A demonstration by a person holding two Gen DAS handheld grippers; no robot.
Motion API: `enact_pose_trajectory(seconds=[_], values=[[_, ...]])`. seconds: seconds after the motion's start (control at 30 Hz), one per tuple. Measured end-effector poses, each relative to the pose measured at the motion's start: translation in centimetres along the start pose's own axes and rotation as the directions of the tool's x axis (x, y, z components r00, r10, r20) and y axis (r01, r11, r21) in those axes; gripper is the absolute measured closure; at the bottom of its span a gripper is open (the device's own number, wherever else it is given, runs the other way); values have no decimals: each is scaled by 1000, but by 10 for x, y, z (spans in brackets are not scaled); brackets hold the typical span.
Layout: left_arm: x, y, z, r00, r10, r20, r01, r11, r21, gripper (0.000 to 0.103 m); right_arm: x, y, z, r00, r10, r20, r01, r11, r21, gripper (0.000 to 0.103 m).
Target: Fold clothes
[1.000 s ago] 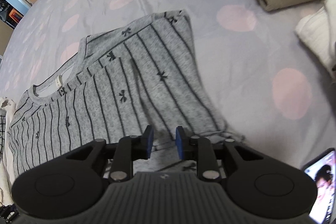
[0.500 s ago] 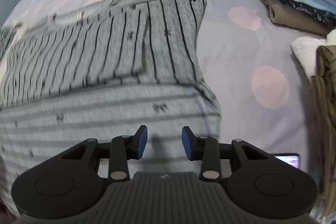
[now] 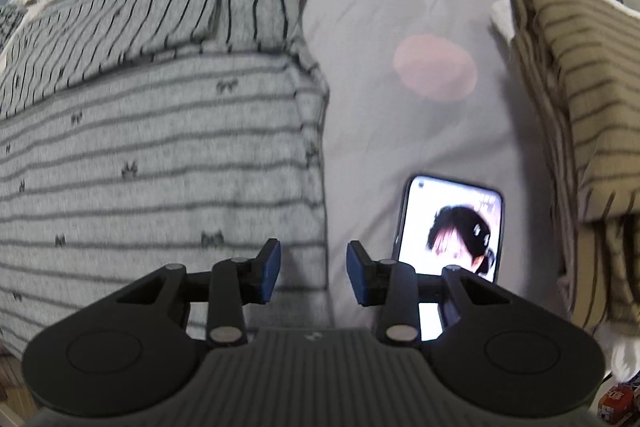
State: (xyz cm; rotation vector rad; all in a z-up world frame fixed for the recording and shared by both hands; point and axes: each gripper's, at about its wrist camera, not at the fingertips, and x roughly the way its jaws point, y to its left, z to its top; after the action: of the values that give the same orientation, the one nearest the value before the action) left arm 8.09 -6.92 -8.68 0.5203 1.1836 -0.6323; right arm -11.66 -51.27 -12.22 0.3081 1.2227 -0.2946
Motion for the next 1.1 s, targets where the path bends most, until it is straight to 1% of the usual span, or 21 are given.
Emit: enact_pose_trajectory(seconds=[0.1, 0.2, 0.23, 0.27, 0.3, 0.33, 0.37, 0.4, 0.43, 0.5, 0.57, 0.7, 0.73, 0.8, 0.87, 1.0, 1.1], values=[[5, -4, -10, 1000, 13, -27, -13, 1000, 17, 54, 5, 10, -8, 999, 5, -35, -7, 999, -43, 63], [5, -4, -14, 1000, 10, -28, -9, 1000, 7, 55, 9, 26, -19, 998, -20, -53, 13, 992, -122, 64], [4, -5, -15, 1000, 0, -29, 0, 1000, 6, 60, 10, 31, -22, 998, -30, -53, 22, 988, -150, 64], [4, -5, -15, 999, -13, -31, 13, 1000, 5, 68, 9, 36, -25, 998, -40, -50, 30, 984, -173, 66], [3, -6, -15, 999, -25, -31, 25, 1000, 7, 73, 8, 40, -27, 998, -43, -50, 32, 980, -194, 71], [1, -7, -15, 999, -32, -31, 32, 999, 15, 81, 7, 43, -28, 998, -45, -50, 33, 976, -214, 81], [0, -9, -14, 999, -36, -31, 37, 999, 26, 92, 5, 47, -30, 998, -47, -51, 34, 973, -227, 89], [-3, -11, -14, 999, -36, -28, 37, 999, 39, 96, 3, 50, -31, 998, -54, -43, 42, 970, -242, 93], [-6, -12, -13, 999, -34, -22, 35, 998, 53, 99, 0, 52, -31, 998, -58, -31, 48, 966, -255, 99], [-14, -13, -9, 999, -39, -6, 39, 998, 56, 100, -9, 53, -30, 999, -47, -11, 43, 967, -251, 99], [-26, -8, -3, 997, -66, 27, 65, 997, 36, 100, -20, 50, -27, 1000, -22, 10, 24, 973, -230, 99], [-59, 8, 12, 984, -125, 126, 127, 992, -15, 100, -47, 44, -13, 998, 29, 60, -18, 983, -182, 99], [-64, 11, 18, 981, -127, 147, 131, 991, -23, 100, -54, 41, -9, 996, 45, 72, -32, 985, -170, 99], [-72, 16, 29, 975, -121, 184, 130, 991, -36, 100, -63, 41, 0, 994, 58, 97, -42, 987, -158, 99], [-80, 21, 38, 972, -99, 215, 111, 993, -44, 100, -70, 41, 10, 991, 62, 120, -42, 985, -166, 99], [-80, 36, 61, 969, -40, 244, 61, 995, -79, 101, -73, 39, 41, 987, 23, 162, 3, 988, -155, 99], [-71, 51, 74, 965, -9, 262, 48, 988, -144, 101, -71, 27, 67, 978, -6, 207, 26, 995, -92, 99]])
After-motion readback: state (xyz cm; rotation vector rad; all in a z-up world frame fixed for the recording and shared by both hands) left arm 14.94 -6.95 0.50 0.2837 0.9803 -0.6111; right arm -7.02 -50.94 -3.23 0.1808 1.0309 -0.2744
